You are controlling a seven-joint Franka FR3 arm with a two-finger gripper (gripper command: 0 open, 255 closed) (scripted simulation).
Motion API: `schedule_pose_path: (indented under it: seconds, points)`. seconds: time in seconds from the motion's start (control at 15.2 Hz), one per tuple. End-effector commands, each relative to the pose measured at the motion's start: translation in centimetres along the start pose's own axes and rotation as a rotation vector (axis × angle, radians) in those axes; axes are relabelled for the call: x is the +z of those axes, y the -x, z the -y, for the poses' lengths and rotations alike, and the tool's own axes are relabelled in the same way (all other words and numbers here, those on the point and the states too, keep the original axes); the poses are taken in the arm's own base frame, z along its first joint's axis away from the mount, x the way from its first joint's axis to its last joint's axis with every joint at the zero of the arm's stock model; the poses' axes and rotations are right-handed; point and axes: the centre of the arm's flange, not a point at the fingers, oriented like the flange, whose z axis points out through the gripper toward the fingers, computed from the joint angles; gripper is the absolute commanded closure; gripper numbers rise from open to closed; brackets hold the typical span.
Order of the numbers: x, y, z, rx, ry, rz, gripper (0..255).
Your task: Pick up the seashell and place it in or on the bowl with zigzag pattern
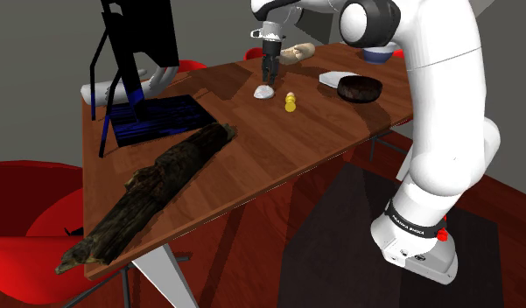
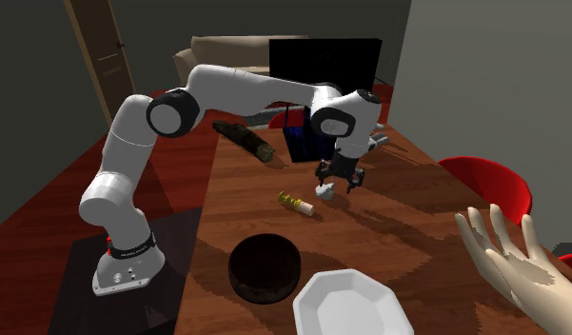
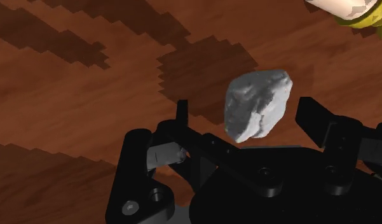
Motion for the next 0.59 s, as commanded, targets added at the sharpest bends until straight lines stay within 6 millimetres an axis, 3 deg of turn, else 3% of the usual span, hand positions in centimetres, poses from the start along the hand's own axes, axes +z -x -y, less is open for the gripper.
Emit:
schedule_pose_path:
  seconds: [0.0, 0.33, 0.53]
  points:
    - [1.2, 0.4, -0.5, -0.044, -0.033, -0.022, 0]
    - [3.8, 0.4, -0.4, -0.044, -0.033, -0.022, 0]
    - [4.1, 0.4, -0.4, -0.044, -0.033, -0.022, 0]
